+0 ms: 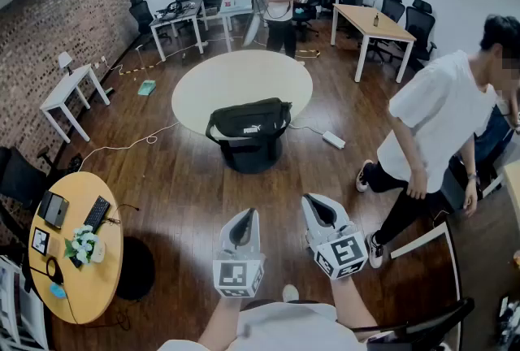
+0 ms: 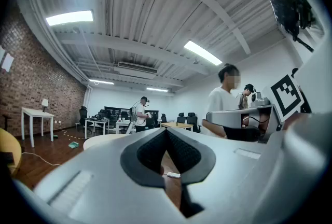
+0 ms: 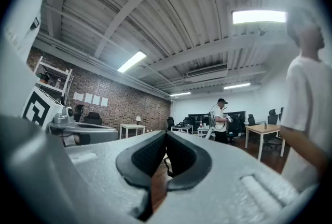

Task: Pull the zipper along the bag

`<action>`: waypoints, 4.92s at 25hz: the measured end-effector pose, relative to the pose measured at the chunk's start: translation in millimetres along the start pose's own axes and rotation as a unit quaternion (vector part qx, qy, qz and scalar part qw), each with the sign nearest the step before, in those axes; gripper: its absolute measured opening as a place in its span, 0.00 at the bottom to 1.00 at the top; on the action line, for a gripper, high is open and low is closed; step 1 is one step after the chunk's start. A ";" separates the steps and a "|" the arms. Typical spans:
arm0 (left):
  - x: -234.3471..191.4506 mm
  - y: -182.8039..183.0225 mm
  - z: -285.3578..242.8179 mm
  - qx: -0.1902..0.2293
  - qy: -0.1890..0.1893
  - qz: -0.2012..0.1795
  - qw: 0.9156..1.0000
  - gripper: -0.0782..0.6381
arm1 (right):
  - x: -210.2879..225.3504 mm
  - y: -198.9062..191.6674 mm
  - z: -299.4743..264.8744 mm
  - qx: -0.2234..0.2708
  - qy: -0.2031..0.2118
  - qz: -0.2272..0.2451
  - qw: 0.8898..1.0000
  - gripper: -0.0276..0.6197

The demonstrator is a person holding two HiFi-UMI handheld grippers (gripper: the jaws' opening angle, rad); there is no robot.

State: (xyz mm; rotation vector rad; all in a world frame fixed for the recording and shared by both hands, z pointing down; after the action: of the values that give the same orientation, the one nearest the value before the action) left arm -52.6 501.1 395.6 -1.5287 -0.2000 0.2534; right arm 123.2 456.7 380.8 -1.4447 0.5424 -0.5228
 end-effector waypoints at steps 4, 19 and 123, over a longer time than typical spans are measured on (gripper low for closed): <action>-22.6 -13.5 -61.4 -0.017 0.014 0.011 1.000 0.13 | 36.5 -20.9 -51.8 -0.028 0.011 -0.016 0.999 0.02; -203.9 -23.5 -306.4 -0.004 -0.013 0.024 1.000 0.13 | 133.7 -52.9 -331.8 -0.055 0.006 0.013 0.998 0.02; -579.3 -331.9 -551.9 -0.456 0.219 0.092 0.857 0.14 | 456.1 -422.7 -705.1 -0.654 0.333 0.079 0.674 0.03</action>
State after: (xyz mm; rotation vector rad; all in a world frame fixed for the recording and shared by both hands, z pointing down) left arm -437.3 -201.7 725.2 -2.5124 0.2370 -0.0764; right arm 26.0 -401.2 752.9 -2.5067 1.8982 -0.5079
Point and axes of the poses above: the fingertips, and each gripper's own axes: z backward along the fingers, x to its right, y out of its top, the point moved 7 cm from there along z, backward along the fingers
